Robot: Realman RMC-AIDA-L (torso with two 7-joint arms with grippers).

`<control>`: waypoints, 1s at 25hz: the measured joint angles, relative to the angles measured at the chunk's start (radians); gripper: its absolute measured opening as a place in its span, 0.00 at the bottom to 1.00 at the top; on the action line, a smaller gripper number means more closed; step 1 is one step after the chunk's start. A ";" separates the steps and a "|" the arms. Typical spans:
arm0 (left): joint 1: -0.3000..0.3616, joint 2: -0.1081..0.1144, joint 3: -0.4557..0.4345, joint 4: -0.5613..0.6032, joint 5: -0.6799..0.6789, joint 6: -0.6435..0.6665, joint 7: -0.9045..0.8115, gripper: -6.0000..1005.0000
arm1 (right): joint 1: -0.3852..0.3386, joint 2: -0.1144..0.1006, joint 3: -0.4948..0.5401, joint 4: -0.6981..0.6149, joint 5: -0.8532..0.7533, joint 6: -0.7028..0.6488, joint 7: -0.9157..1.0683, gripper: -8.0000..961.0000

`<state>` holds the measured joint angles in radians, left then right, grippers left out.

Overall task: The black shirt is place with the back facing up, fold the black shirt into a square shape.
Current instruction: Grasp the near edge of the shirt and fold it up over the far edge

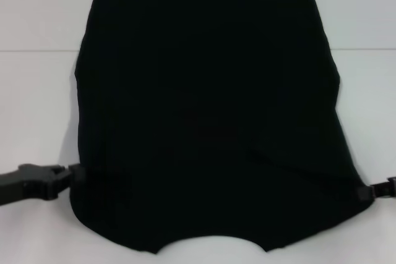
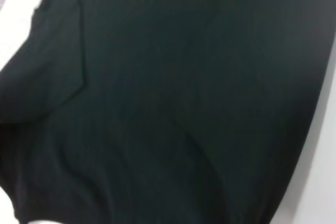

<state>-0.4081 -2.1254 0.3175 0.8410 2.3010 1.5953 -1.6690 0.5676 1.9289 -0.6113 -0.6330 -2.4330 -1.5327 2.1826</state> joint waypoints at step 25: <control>0.072 -0.017 -0.059 -0.026 0.005 0.356 0.008 0.03 | -0.218 -0.083 0.239 -0.016 -0.003 -0.237 -0.265 0.08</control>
<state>-0.3360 -2.1427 0.2587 0.8146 2.3055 1.9516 -1.6607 0.3498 1.8454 -0.3722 -0.6495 -2.4358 -1.7695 1.9172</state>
